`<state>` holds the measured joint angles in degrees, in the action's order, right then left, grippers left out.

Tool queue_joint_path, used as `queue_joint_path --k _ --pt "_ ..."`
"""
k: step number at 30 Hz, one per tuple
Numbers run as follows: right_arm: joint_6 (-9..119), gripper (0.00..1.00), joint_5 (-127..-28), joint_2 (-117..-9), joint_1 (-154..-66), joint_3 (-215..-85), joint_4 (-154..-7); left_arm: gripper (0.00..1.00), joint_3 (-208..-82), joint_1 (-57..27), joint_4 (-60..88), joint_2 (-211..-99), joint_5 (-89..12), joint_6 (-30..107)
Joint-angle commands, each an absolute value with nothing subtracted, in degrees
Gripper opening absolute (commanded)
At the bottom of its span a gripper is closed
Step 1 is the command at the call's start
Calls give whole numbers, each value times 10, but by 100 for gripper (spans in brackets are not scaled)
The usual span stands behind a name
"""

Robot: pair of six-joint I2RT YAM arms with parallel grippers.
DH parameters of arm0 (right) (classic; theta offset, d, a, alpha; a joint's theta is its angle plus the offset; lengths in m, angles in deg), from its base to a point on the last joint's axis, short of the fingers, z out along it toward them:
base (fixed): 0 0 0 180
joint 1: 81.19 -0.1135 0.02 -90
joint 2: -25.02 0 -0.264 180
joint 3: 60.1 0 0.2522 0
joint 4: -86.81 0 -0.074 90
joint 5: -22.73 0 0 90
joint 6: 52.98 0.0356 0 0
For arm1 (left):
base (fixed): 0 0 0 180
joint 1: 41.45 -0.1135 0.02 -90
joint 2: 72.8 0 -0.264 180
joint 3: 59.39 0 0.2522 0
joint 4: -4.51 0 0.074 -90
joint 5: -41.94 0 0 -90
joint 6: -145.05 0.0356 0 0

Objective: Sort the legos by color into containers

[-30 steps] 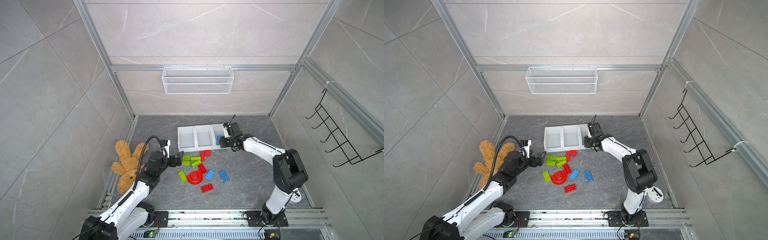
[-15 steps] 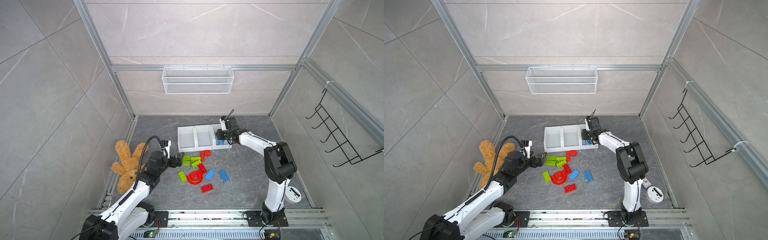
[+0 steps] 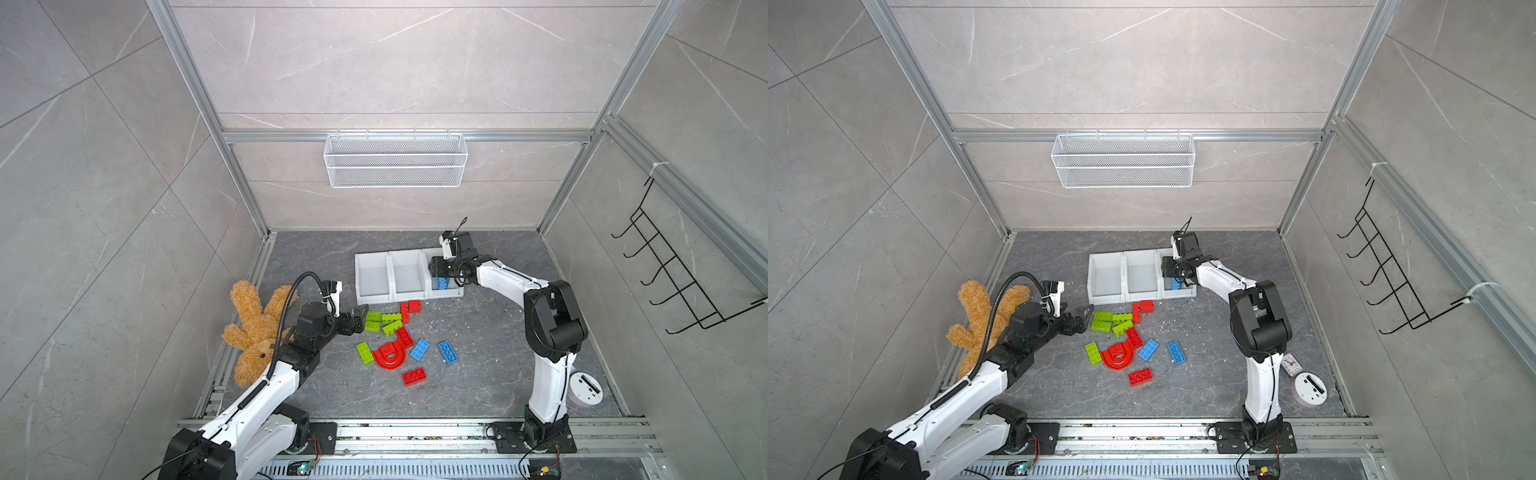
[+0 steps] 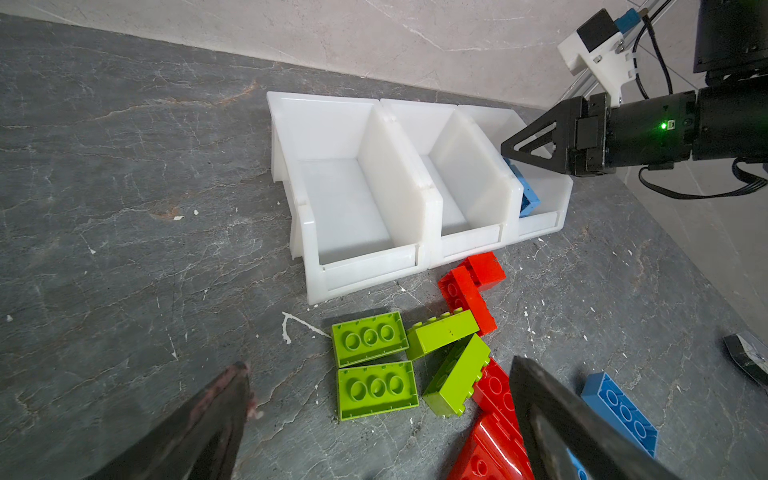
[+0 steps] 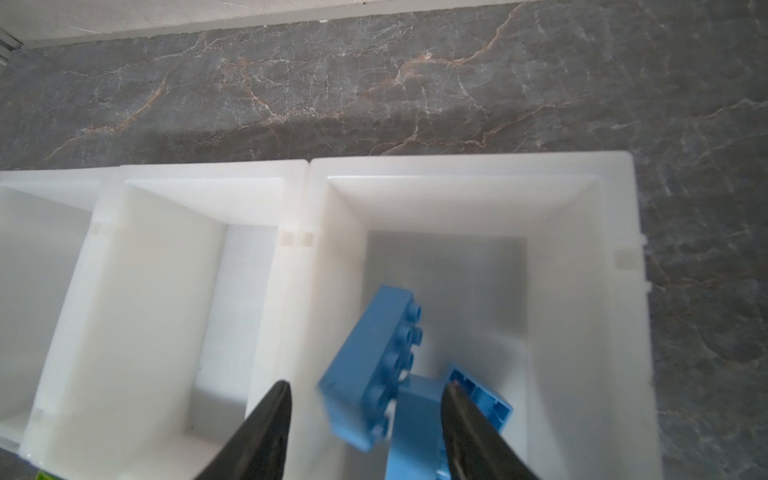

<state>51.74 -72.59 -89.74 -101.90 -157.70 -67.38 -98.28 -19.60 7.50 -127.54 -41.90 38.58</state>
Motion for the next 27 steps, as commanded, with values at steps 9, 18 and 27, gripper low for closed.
queue_joint_path --k 9,18,27 --pt "520 59 -738 -722 -1039 -1469 -593 100 -986 -197 60 -1263 -414 394" --pt "570 55 -684 -605 -1164 -1292 -520 100 -983 -197 53 -1263 -408 389" --pt "583 55 -643 -611 -1213 -1241 -510 100 -984 -197 39 -1279 -388 391"
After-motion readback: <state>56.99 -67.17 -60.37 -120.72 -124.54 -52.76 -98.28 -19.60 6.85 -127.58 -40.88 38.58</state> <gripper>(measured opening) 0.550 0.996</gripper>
